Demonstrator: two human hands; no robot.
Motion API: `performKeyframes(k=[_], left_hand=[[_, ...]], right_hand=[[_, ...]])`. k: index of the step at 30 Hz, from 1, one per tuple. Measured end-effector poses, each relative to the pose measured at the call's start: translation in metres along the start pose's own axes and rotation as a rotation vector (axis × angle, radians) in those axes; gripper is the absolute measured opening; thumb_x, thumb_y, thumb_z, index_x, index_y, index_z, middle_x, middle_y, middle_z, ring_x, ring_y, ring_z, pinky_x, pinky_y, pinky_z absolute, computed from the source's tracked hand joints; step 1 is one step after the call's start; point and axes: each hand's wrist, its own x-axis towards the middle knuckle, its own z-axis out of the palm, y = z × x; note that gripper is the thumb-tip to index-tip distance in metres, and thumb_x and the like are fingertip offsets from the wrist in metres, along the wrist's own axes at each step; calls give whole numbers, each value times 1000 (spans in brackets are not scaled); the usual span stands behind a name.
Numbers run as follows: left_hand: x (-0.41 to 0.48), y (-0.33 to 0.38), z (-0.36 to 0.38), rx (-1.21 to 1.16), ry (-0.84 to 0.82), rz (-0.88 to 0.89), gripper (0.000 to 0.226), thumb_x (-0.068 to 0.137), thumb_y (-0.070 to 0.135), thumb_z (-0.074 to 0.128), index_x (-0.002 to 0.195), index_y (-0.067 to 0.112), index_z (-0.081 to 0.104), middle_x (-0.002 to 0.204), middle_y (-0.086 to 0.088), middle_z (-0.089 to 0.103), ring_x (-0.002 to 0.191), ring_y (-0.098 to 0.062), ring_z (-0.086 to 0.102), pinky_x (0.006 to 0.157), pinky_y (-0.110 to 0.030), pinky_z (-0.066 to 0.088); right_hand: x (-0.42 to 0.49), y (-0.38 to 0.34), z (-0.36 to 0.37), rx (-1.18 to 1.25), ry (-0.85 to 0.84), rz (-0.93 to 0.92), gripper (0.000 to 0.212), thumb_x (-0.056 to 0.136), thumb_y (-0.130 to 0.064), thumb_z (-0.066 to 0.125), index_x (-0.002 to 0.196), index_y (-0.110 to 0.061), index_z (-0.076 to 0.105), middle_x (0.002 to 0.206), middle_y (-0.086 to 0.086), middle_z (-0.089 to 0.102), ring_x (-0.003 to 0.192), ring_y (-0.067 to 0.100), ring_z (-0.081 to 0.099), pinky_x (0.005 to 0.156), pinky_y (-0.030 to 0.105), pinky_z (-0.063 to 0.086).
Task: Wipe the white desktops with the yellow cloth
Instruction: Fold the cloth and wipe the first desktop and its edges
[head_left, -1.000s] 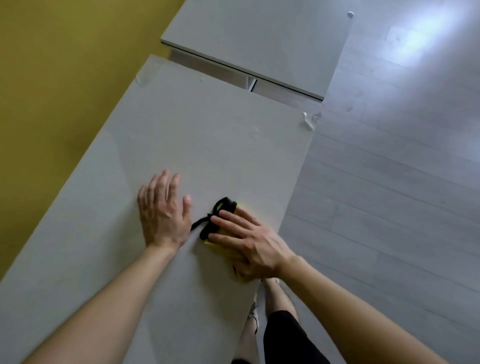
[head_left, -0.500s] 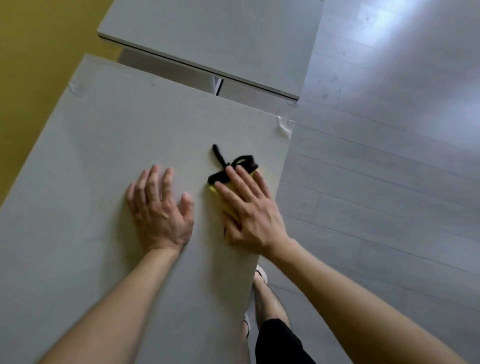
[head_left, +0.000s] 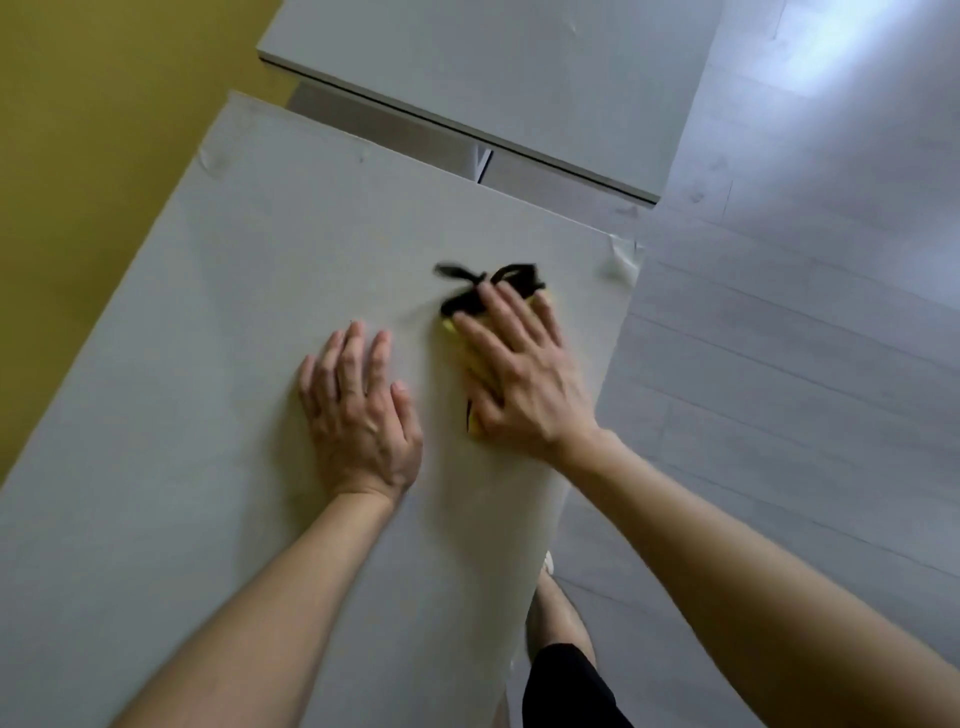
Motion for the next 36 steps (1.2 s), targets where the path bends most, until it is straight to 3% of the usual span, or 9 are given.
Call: performKeyframes(k=[3, 5, 11, 13, 20, 27, 32, 34, 36], left_hand=[[1, -2, -1, -7, 11, 3, 57, 98, 21, 53, 155, 14, 57, 164, -14, 49, 151, -38, 46, 125, -60, 30], [1, -1, -2, -22, 12, 0, 57, 99, 22, 53, 155, 14, 57, 164, -13, 49, 151, -38, 46, 125, -60, 29], [3, 1, 2, -30, 21, -9, 57, 98, 26, 51, 153, 14, 59, 163, -14, 51, 151, -37, 45, 126, -60, 28], [1, -1, 2, -28, 5, -10, 58, 97, 26, 49, 152, 12, 60, 162, -15, 51, 151, -38, 45, 126, -60, 28], [2, -23, -26, -283, 11, -77, 23, 98, 11, 45, 104, 3, 66, 141, -21, 62, 141, -41, 56, 117, -57, 45], [24, -125, -27, 136, 42, -205, 47, 108, 35, 49, 145, 8, 59, 157, -19, 51, 151, -42, 42, 126, -59, 28], [22, -138, -26, 144, 73, -208, 49, 107, 36, 51, 150, 14, 60, 162, -16, 48, 154, -41, 40, 126, -60, 27], [22, -133, -28, 131, 75, -219, 50, 106, 34, 52, 151, 14, 60, 162, -16, 49, 154, -41, 40, 126, -61, 28], [23, -132, -30, 112, 85, -227, 50, 104, 32, 54, 150, 14, 61, 162, -16, 50, 153, -42, 41, 125, -62, 28]], right_hand=[[-28, -4, -5, 77, -219, -477, 69, 95, -38, 69, 161, -24, 53, 176, 10, 32, 166, 29, 24, 135, 56, 16], [6, 31, -13, 63, -260, -550, 69, 95, -35, 69, 161, -25, 52, 176, 7, 33, 165, 27, 25, 135, 54, 16], [100, 45, -3, -28, 85, 268, 73, 90, -48, 52, 161, -30, 50, 176, 8, 33, 165, 28, 24, 136, 53, 8], [85, 0, 8, -42, 97, 333, 78, 89, -49, 51, 163, -26, 47, 177, 13, 27, 166, 30, 19, 136, 54, 5], [45, 8, -3, -10, -288, -684, 67, 104, -44, 63, 166, -28, 43, 178, 4, 27, 167, 25, 19, 136, 55, 12], [104, -31, 23, -70, 91, 360, 78, 91, -50, 53, 165, -29, 43, 179, 10, 23, 168, 28, 13, 135, 57, 3], [50, -87, 37, 72, -281, -635, 78, 91, -42, 70, 165, -30, 46, 177, 6, 29, 167, 28, 19, 135, 57, 10], [75, -50, 29, 66, -297, -681, 77, 92, -39, 71, 164, -31, 46, 178, 2, 29, 167, 25, 19, 135, 56, 12], [103, -12, 20, 33, -174, -403, 75, 91, -34, 72, 162, -28, 51, 176, 4, 33, 166, 27, 23, 134, 57, 16]])
